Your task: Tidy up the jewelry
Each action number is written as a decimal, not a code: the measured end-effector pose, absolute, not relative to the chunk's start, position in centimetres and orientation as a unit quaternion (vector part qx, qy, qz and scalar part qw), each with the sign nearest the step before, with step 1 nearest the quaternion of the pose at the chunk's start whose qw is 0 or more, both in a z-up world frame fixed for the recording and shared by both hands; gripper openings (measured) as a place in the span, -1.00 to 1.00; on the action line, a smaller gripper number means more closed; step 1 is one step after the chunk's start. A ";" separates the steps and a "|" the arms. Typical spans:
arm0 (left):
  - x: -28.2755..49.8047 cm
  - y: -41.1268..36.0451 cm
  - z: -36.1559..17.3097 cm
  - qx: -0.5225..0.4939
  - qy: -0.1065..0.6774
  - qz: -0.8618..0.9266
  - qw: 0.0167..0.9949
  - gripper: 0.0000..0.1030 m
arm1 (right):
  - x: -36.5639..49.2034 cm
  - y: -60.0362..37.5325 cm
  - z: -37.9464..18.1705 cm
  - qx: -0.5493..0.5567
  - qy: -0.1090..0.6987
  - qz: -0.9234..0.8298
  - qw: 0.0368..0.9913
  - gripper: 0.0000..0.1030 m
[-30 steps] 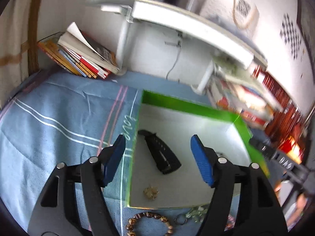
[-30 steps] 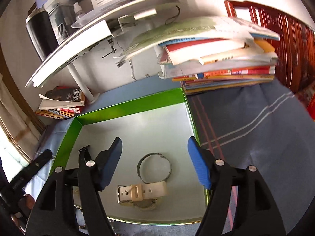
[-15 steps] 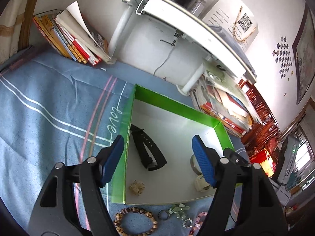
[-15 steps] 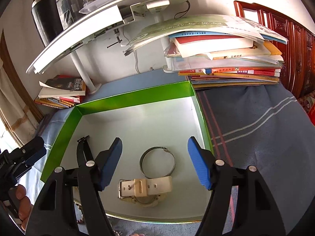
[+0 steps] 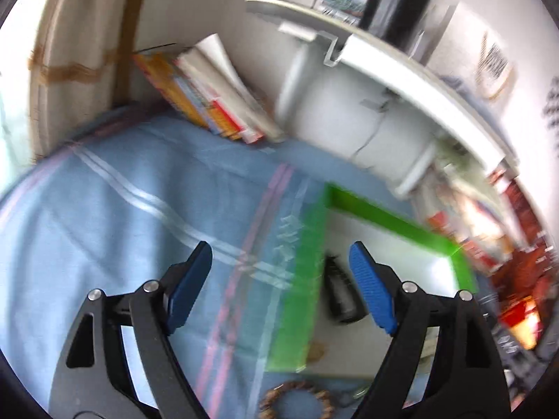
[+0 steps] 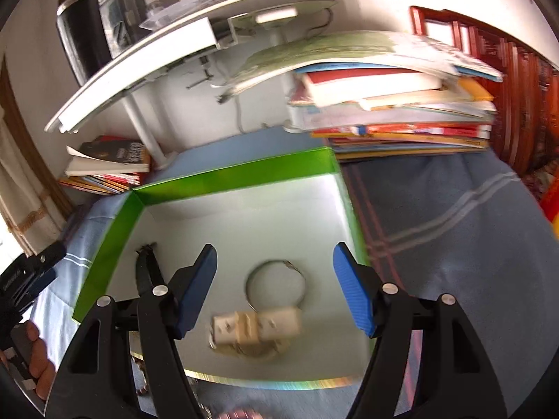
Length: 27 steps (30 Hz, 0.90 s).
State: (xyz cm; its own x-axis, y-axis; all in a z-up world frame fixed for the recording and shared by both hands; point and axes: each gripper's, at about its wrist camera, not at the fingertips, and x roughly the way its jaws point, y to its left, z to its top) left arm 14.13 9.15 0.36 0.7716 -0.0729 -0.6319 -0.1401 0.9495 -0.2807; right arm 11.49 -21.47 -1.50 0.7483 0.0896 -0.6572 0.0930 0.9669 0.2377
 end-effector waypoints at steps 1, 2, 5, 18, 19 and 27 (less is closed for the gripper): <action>13.6 9.2 0.4 -0.147 0.347 0.026 0.926 0.56 | 10.7 -21.4 -1.3 0.118 0.370 -0.008 0.921 0.32; 13.1 9.2 0.4 -0.134 0.354 0.031 0.925 0.56 | 10.1 -21.3 -1.3 0.111 0.378 -0.007 0.919 0.32; 10.9 9.2 -0.2 -0.088 0.375 0.043 0.922 0.56 | 6.9 -21.0 -1.2 0.092 0.397 0.006 0.913 0.32; 6.9 5.0 -5.4 0.036 0.430 0.013 0.902 0.56 | 2.3 -17.8 -6.3 -0.014 0.459 0.017 0.888 -0.45; 7.0 5.0 -5.6 0.036 0.434 0.014 0.900 0.56 | 2.6 -17.7 -7.0 -0.008 0.466 0.022 0.885 -0.45; 7.5 4.5 -6.9 0.041 0.453 0.007 0.891 0.56 | 2.2 -17.1 -7.2 0.004 0.470 0.060 0.881 -0.45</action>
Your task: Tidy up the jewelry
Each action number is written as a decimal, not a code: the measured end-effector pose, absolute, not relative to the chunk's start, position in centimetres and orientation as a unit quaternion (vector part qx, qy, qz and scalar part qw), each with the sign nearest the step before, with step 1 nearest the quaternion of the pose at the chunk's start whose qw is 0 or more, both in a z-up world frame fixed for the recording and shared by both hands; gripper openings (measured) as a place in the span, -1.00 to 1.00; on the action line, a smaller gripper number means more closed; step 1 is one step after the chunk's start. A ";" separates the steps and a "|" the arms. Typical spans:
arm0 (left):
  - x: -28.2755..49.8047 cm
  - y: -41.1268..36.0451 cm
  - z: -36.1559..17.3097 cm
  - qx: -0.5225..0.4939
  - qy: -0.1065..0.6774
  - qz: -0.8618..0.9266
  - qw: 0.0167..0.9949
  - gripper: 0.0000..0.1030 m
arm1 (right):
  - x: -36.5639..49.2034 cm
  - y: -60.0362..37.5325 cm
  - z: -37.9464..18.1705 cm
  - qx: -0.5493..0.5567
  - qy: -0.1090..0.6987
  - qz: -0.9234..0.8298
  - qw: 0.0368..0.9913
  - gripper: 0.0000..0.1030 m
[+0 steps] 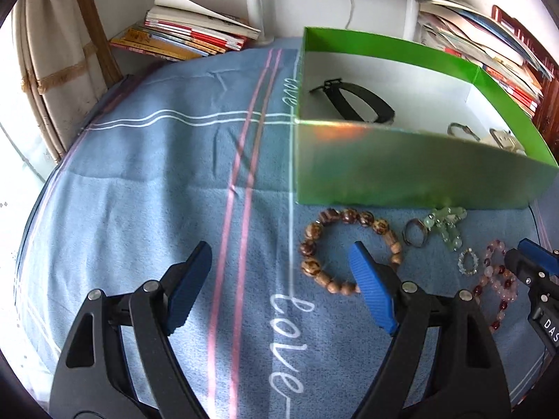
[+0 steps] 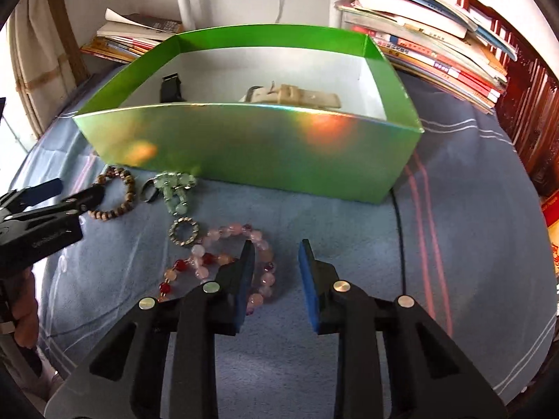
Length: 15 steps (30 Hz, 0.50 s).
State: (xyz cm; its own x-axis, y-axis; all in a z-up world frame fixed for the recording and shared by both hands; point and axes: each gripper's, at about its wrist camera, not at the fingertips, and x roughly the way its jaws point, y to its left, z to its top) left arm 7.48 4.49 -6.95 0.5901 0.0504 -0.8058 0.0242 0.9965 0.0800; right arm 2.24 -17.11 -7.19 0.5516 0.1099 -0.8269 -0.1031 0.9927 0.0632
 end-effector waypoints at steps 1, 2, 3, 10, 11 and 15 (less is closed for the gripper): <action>7.5 4.3 -7.1 0.044 0.453 0.003 0.890 0.56 | 2.2 -17.0 -7.1 0.003 0.470 0.063 0.881 -0.45; 7.4 4.1 -7.2 0.047 0.454 0.001 0.890 0.56 | 2.1 -17.0 -7.1 0.001 0.471 0.061 0.880 -0.45; 7.4 3.8 -7.3 0.051 0.456 -0.002 0.889 0.56 | 2.2 -17.1 -7.1 -0.003 0.474 0.052 0.879 -0.45; 6.9 3.2 -7.7 0.044 0.461 -0.043 0.885 0.39 | 1.9 -19.3 -6.8 -0.001 0.475 -0.003 0.880 -0.66; 6.6 3.2 -7.8 0.036 0.464 -0.058 0.883 0.38 | 1.8 -19.9 -6.7 0.001 0.475 -0.014 0.880 -0.66; 5.1 1.3 -7.7 0.064 0.467 -0.114 0.875 0.38 | 1.5 -21.1 -6.8 0.004 0.482 -0.036 0.875 -0.66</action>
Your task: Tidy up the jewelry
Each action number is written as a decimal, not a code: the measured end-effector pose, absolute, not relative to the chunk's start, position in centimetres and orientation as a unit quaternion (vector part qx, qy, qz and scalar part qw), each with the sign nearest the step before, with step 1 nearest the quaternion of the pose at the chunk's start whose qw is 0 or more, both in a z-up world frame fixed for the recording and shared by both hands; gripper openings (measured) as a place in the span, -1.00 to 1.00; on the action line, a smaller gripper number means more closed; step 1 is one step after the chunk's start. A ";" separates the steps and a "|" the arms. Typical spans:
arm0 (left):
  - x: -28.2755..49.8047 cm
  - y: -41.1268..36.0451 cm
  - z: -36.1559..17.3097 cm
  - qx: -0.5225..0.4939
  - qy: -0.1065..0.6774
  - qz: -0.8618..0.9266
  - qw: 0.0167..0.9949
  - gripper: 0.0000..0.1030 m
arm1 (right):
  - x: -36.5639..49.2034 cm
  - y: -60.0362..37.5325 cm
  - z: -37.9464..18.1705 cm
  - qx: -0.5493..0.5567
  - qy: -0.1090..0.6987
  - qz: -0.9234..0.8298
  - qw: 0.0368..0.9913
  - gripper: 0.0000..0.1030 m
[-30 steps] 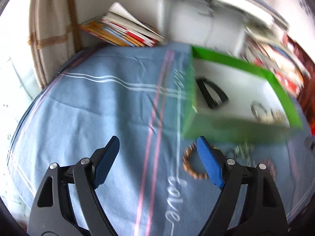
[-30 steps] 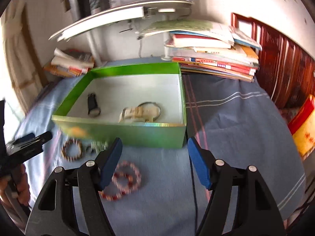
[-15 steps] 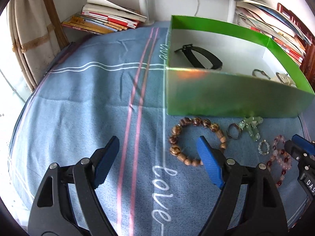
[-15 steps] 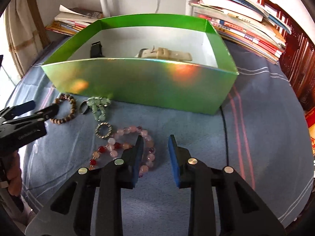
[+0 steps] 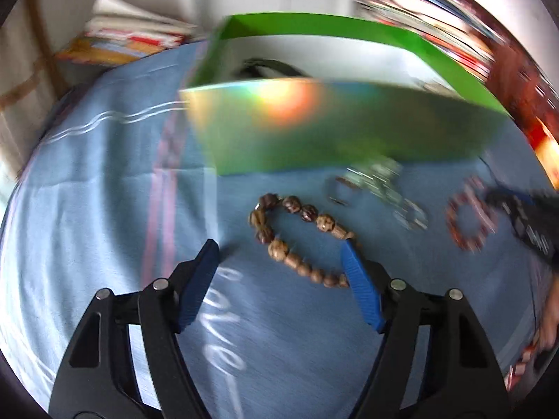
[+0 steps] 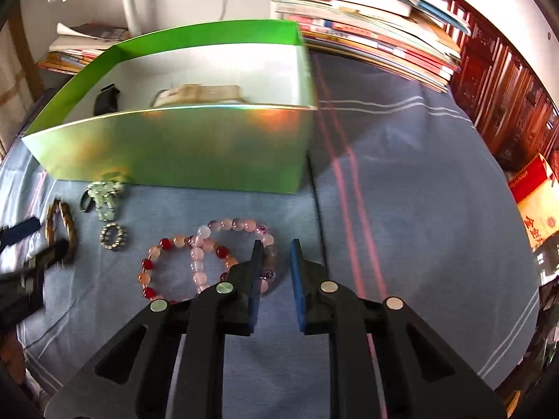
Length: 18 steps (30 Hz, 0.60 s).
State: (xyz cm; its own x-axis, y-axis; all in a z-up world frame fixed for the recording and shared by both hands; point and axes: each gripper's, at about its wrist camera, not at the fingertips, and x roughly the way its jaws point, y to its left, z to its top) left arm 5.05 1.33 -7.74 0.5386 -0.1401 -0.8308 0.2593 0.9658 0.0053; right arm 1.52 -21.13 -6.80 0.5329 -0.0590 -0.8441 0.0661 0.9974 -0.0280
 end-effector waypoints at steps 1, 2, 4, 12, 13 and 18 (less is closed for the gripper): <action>4.4 0.8 -7.7 0.072 0.469 -0.132 0.870 0.38 | 1.4 -21.2 -6.8 -0.001 0.485 -0.033 0.874 -0.66; 3.9 0.3 -7.7 0.079 0.470 -0.146 0.867 0.38 | 1.3 -21.2 -6.7 -0.001 0.486 -0.030 0.874 -0.66; 3.4 0.0 -7.6 0.083 0.469 -0.151 0.866 0.39 | 1.5 -21.2 -6.3 0.016 0.473 -0.010 0.881 -0.65; 5.3 2.4 -7.6 0.065 0.472 -0.080 0.876 0.48 | 3.2 -16.1 -5.8 0.045 0.460 0.088 0.882 -0.40; 5.2 2.5 -7.7 0.067 0.471 -0.076 0.877 0.49 | 3.6 -15.6 -5.9 0.047 0.462 0.096 0.881 -0.20; 5.4 3.3 -7.6 0.065 0.469 -0.068 0.878 0.55 | 5.8 -12.3 -6.6 0.035 0.469 0.121 0.874 -0.13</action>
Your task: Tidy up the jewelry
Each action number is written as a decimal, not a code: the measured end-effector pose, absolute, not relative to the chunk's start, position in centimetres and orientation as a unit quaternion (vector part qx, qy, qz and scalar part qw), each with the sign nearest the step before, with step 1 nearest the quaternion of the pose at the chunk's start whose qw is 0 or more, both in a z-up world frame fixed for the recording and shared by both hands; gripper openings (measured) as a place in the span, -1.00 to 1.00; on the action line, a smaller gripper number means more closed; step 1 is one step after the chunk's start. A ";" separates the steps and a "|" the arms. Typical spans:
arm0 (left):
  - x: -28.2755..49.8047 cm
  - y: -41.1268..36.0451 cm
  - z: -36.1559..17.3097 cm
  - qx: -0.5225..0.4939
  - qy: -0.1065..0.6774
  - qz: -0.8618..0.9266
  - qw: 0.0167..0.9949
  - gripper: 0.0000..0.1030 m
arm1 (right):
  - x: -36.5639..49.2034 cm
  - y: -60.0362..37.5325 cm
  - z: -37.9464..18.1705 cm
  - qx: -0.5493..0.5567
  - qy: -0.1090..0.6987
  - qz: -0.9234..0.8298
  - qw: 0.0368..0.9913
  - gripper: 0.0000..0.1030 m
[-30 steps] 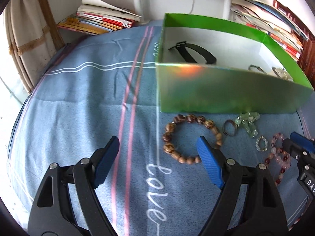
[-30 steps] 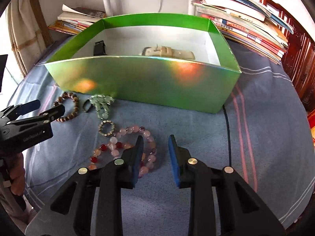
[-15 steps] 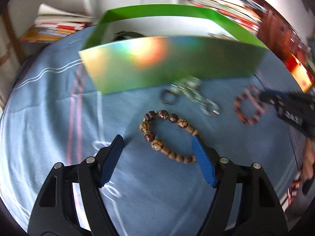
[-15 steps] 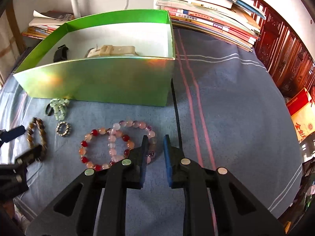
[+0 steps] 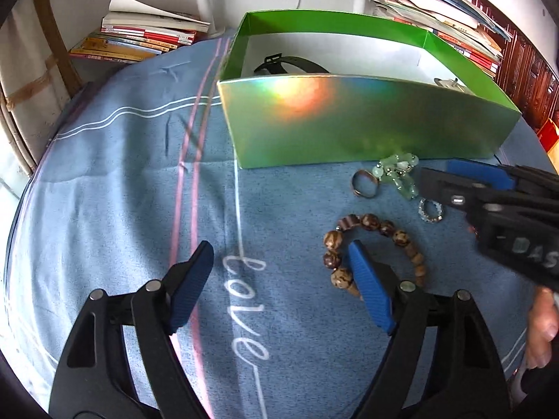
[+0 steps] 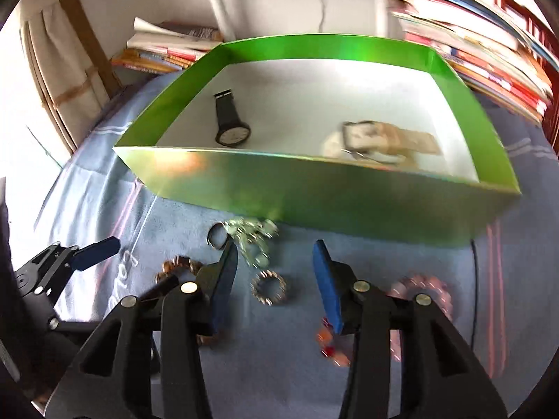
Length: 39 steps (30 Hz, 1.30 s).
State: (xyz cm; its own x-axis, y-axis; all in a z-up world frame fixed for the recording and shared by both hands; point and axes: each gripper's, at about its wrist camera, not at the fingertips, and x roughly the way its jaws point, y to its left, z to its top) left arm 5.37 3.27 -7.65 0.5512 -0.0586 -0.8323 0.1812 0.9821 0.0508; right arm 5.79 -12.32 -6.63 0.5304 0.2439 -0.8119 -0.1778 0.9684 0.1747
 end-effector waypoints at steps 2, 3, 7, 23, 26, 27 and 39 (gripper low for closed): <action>5.5 3.3 -7.7 0.063 0.468 -0.068 0.879 0.57 | 6.1 -11.2 -6.9 0.014 0.472 0.111 0.874 -0.13; 5.5 3.3 -7.7 0.063 0.467 -0.068 0.879 0.58 | 6.3 -11.0 -7.0 0.009 0.475 0.111 0.873 -0.21; 5.5 3.5 -8.0 0.062 0.465 -0.067 0.881 0.62 | 6.3 -10.5 -7.6 -0.014 0.472 0.099 0.876 -0.63; 5.3 3.1 -8.0 0.073 0.459 -0.058 0.884 0.63 | 1.5 -20.6 -3.6 0.043 0.437 0.029 0.898 -0.66; 5.2 2.7 -7.9 0.079 0.454 -0.058 0.886 0.60 | 1.6 -22.7 -4.2 0.055 0.443 0.000 0.895 -0.66; 5.2 2.6 -7.9 0.082 0.451 -0.061 0.887 0.56 | 1.8 -23.6 -4.6 0.061 0.448 -0.016 0.892 -0.66; 6.0 4.0 -7.6 0.081 0.450 -0.008 0.889 0.45 | 2.6 -24.4 -6.7 0.046 0.485 -0.019 0.873 -0.46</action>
State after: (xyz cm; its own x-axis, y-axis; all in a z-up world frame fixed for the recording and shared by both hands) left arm 5.99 3.99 -7.60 0.5948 0.0586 -0.8018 0.0869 0.9868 0.1366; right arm 2.59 -24.39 -6.68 0.5286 0.0114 -0.8488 0.0780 0.9950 0.0619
